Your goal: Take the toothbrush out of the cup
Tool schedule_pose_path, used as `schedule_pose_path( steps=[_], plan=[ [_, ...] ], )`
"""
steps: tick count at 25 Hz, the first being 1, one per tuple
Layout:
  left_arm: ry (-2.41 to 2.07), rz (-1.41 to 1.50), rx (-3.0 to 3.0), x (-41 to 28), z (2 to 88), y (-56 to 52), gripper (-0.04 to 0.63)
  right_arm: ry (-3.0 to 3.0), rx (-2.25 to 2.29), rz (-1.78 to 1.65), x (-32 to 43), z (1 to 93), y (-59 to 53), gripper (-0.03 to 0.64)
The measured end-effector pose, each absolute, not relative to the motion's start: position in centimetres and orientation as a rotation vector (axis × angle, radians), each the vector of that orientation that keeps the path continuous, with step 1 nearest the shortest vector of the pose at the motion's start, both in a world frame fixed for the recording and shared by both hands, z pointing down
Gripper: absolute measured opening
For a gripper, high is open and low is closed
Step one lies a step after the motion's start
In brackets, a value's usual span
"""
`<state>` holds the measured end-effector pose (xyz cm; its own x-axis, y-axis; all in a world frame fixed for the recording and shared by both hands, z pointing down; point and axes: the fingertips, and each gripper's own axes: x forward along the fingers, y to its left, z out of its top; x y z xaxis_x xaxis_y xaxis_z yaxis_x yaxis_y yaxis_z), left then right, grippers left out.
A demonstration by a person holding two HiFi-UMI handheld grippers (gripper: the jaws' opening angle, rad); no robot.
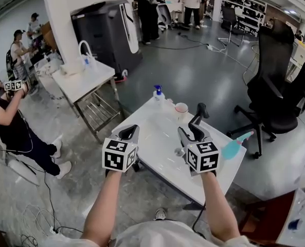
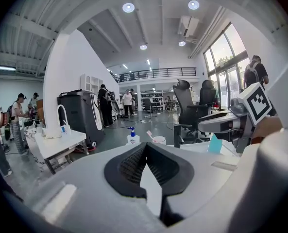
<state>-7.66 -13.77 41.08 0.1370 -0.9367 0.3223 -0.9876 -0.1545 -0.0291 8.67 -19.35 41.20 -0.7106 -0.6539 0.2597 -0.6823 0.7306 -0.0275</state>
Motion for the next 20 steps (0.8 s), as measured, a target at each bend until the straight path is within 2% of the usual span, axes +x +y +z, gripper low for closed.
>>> schedule_pose_path(
  steps=[20],
  plan=[
    [-1.854,0.391,2.280,-7.9,41.9,-22.1,0.003,-2.687,1.122,0.182,8.3,41.6,-26.3,0.185]
  ],
)
